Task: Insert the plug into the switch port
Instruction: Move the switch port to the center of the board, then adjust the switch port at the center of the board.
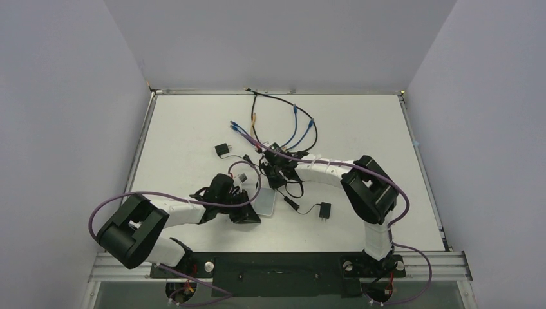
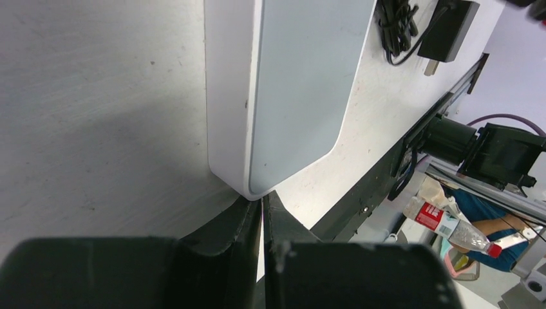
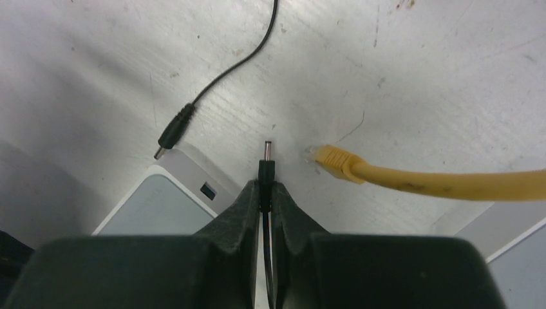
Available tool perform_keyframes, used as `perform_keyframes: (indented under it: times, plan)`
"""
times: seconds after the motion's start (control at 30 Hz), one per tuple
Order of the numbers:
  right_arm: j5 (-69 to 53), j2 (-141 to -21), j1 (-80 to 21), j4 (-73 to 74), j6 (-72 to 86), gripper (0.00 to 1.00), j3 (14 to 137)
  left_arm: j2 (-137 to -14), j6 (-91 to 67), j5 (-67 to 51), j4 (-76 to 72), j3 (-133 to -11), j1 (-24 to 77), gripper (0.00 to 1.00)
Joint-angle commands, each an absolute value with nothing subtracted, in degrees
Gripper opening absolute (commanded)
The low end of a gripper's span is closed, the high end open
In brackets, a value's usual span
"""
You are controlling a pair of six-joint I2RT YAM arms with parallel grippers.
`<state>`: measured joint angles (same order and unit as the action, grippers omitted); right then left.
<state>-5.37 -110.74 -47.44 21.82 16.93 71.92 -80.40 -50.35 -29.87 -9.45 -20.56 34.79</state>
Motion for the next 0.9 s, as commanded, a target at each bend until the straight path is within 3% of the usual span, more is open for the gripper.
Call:
perform_keyframes:
  times: [0.0, 0.43, 0.87]
  plan:
    - [-4.92, -107.91, -49.29, 19.41, 17.48, 0.00, 68.15, -78.68, -49.17, -26.15, -9.02, -21.11, 33.94, 0.03]
    - [8.47, -100.57, -55.75, 17.10, 26.34, 0.00, 59.25, -75.18, -48.59, -24.66, -6.53, -19.86, 30.60, 0.03]
    - [8.31, -94.84, -60.02, 15.75, 33.42, 0.00, 51.54, -72.35, -46.08, -25.92, -3.47, -21.31, 24.07, 0.03]
